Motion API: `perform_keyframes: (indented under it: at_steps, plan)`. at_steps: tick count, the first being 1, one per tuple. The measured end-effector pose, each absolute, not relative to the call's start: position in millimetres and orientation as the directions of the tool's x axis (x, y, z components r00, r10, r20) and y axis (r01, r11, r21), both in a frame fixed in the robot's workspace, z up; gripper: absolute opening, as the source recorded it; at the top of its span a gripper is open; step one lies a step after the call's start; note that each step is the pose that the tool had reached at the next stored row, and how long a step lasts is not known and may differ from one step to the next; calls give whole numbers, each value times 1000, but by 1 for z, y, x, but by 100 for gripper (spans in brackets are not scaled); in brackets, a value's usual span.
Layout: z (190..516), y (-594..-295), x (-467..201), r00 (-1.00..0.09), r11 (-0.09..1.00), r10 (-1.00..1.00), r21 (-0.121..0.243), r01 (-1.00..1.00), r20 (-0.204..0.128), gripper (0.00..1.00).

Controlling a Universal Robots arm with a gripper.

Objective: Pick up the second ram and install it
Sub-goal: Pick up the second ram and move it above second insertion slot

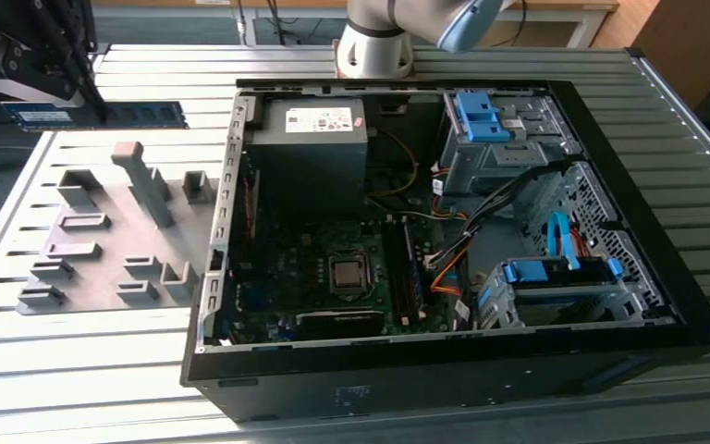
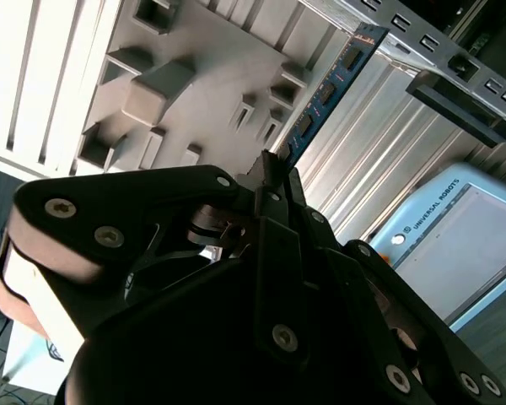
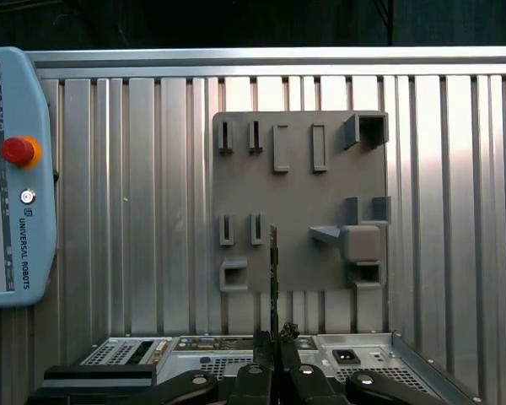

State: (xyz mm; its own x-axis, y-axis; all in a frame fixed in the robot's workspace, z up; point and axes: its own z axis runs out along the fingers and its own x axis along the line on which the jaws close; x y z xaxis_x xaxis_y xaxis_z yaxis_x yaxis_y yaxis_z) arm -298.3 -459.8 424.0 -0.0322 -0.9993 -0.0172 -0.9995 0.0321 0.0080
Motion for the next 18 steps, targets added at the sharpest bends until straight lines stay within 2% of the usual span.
perform_keyframes:
  at_steps: [18]
  plan:
    - [424,-460,-284,-32,32,-999,8,-999,-17,14]
